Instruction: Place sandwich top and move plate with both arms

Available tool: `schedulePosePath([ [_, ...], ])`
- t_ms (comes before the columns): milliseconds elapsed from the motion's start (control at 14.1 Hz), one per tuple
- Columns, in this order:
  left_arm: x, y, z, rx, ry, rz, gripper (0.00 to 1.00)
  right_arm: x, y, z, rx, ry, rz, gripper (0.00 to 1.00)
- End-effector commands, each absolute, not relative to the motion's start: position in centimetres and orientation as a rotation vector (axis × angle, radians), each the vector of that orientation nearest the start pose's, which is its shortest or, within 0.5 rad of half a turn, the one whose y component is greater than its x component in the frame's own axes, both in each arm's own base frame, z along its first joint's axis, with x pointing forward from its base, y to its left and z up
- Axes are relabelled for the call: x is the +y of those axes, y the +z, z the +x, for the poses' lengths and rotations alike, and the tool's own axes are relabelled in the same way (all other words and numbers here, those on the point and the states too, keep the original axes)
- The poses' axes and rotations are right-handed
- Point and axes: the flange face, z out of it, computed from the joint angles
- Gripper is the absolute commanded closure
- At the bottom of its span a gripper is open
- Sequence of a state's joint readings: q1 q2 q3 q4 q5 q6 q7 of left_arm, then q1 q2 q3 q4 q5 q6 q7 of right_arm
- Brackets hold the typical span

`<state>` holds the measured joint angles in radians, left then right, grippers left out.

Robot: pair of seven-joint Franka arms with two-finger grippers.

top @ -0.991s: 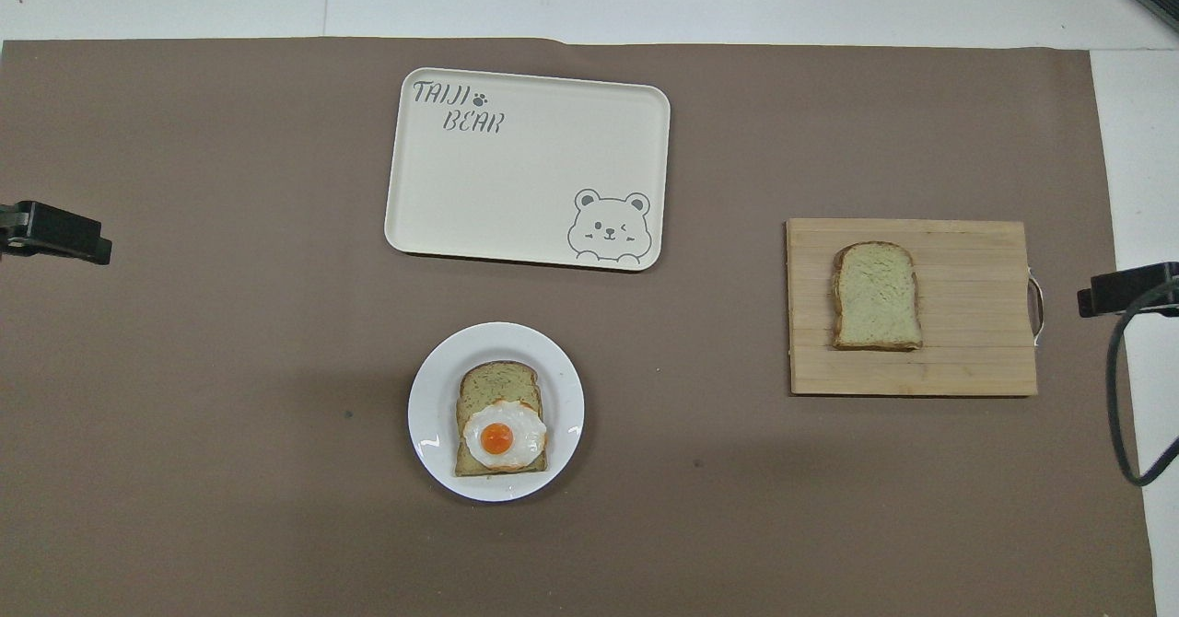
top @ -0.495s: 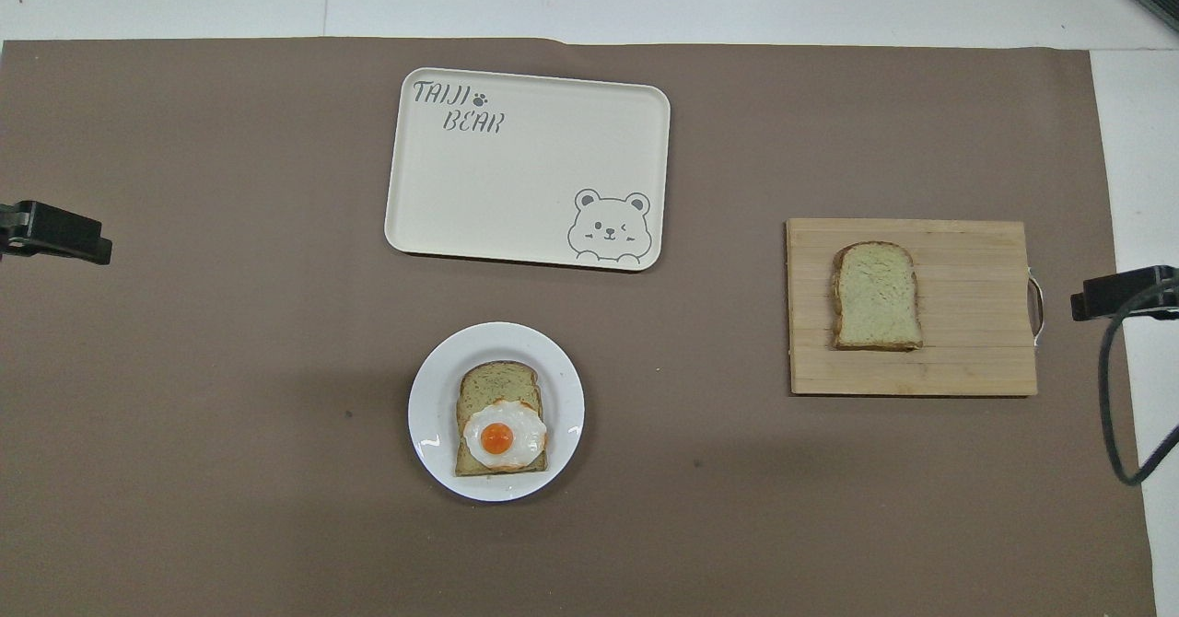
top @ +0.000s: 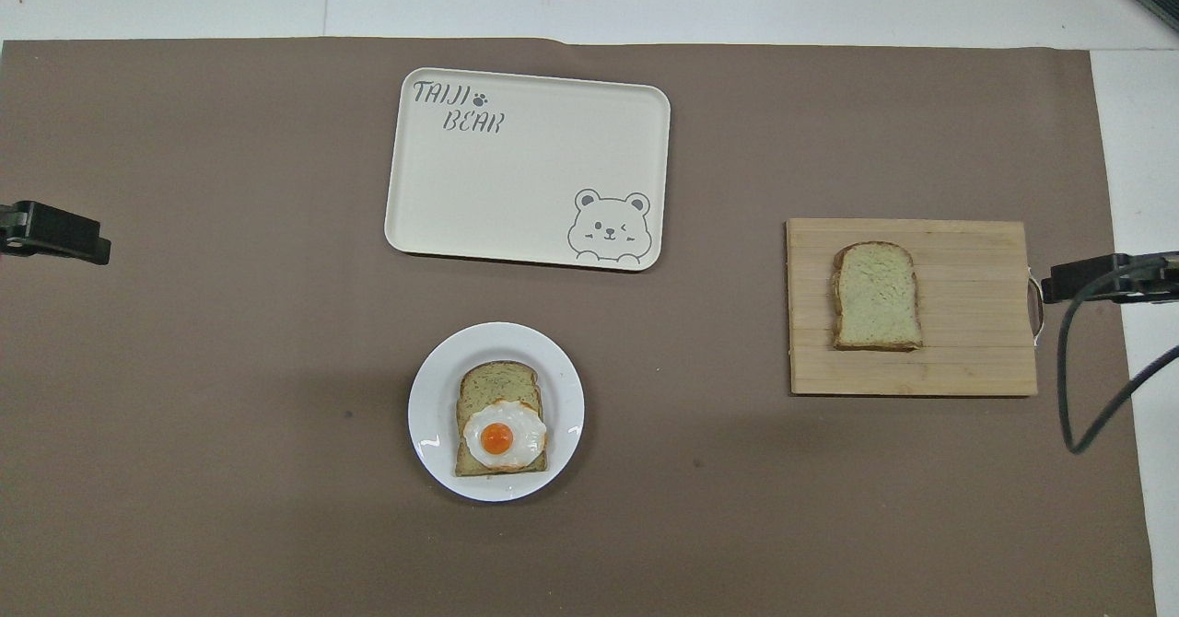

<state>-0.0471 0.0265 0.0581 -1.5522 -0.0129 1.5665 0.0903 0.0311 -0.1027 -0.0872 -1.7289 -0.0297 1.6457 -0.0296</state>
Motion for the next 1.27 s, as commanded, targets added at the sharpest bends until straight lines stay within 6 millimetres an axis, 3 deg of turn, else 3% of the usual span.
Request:
schedulePosePath([
  [0,0.5,61.9,55.2,0.106,0.034,-3.142,0.0,-3.9,58.8,53.0,0.0,-0.041,-3.167,0.0],
  [354,0.3,61.7,55.1,0.111,0.036,-3.147,0.0,-4.1,53.8,55.8,0.012,-0.033,-3.155,0.0],
  [566,0.2,61.6,55.1,0.109,0.037,-3.164,0.0,-4.9,49.1,57.6,0.083,-0.053,-3.078,0.0],
  [849,0.2,61.1,54.8,0.123,0.049,-3.169,0.0,-5.4,42.9,60.4,0.017,-0.089,-3.062,0.0],
  [1132,-0.3,58.3,54.9,0.129,0.075,-3.192,0.0,-5.6,38.7,59.4,0.082,-0.044,-3.018,0.0],
  [1203,-0.4,58.0,54.9,0.13,0.058,-3.192,0.0,-6.6,37.4,58.7,0.122,-0.029,-2.969,0.0],
])
